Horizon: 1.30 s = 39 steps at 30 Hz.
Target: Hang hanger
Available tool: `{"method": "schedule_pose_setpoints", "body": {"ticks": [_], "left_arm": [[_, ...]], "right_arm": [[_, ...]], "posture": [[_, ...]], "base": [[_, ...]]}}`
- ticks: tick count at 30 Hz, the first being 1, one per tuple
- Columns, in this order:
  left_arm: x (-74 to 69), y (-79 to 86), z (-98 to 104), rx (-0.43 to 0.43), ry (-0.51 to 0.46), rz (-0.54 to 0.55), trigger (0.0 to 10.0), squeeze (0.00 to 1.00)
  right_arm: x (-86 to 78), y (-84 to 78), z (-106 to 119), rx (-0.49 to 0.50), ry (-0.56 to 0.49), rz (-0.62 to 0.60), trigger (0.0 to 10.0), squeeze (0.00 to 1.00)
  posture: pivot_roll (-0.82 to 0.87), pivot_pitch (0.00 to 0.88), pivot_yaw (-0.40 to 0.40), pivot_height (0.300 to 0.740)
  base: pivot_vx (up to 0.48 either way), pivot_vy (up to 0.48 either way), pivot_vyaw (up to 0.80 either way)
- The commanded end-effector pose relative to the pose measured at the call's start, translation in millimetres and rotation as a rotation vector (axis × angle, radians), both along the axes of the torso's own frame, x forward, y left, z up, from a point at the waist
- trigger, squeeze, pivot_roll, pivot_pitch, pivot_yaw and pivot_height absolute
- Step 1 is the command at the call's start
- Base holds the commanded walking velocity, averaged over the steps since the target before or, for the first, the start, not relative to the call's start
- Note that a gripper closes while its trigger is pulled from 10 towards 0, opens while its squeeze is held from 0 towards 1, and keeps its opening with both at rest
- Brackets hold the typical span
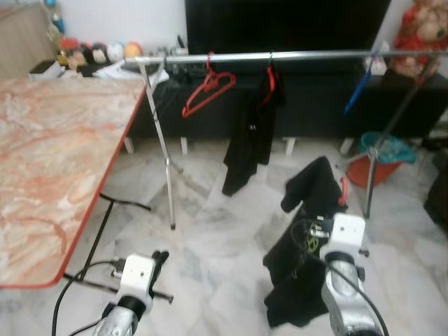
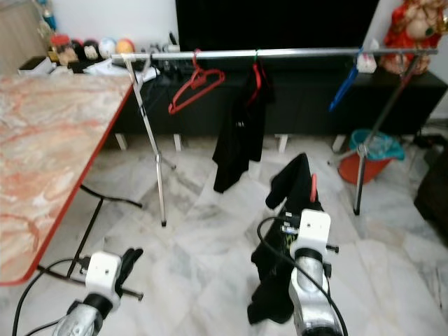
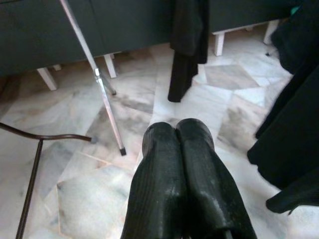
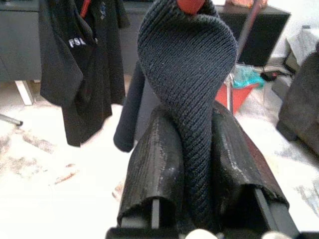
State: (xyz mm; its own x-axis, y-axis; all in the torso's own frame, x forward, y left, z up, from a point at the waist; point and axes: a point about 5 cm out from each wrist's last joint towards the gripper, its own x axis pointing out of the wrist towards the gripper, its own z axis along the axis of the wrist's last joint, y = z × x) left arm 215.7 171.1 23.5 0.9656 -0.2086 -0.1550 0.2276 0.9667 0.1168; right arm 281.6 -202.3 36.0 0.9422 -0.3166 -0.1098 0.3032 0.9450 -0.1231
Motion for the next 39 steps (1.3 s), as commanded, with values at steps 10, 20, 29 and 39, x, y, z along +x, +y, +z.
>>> {"method": "schedule_pose_setpoints", "body": {"ticks": [10,20,29,39], "left_arm": [[-1.6,-3.5,-1,-0.009,0.015,-0.02,10.0,0.0],[-1.6,-3.6,-1,-0.007,0.014,-0.022,10.0,0.0],[-1.5,-3.3,0,-0.006,0.016,-0.029,10.0,0.0],[-1.4,-3.6,0,-0.005,0.016,-0.034,10.0,0.0]], "right_arm": [[3.5,-1.9,6,0.012,-0.031,0.0,10.0,0.0],[4.2,1.2,5,0.025,-0.026,0.02,10.0,0.0],[4.5,3.3,4,0.032,-0.022,0.036,10.0,0.0],[5.6,6.9,4,0.044,-0.015,0.061,10.0,0.0]], "posture": [[0.02,0.029,-0.011,0.74],[0.02,0.032,-0.01,0.74],[0.03,0.039,-0.007,0.74],[0.03,0.037,-0.006,0.74]], "base": [[-0.287,0.0,0.0],[-0.285,0.0,0.0],[-0.285,0.0,0.0],[-0.288,0.0,0.0]]}}
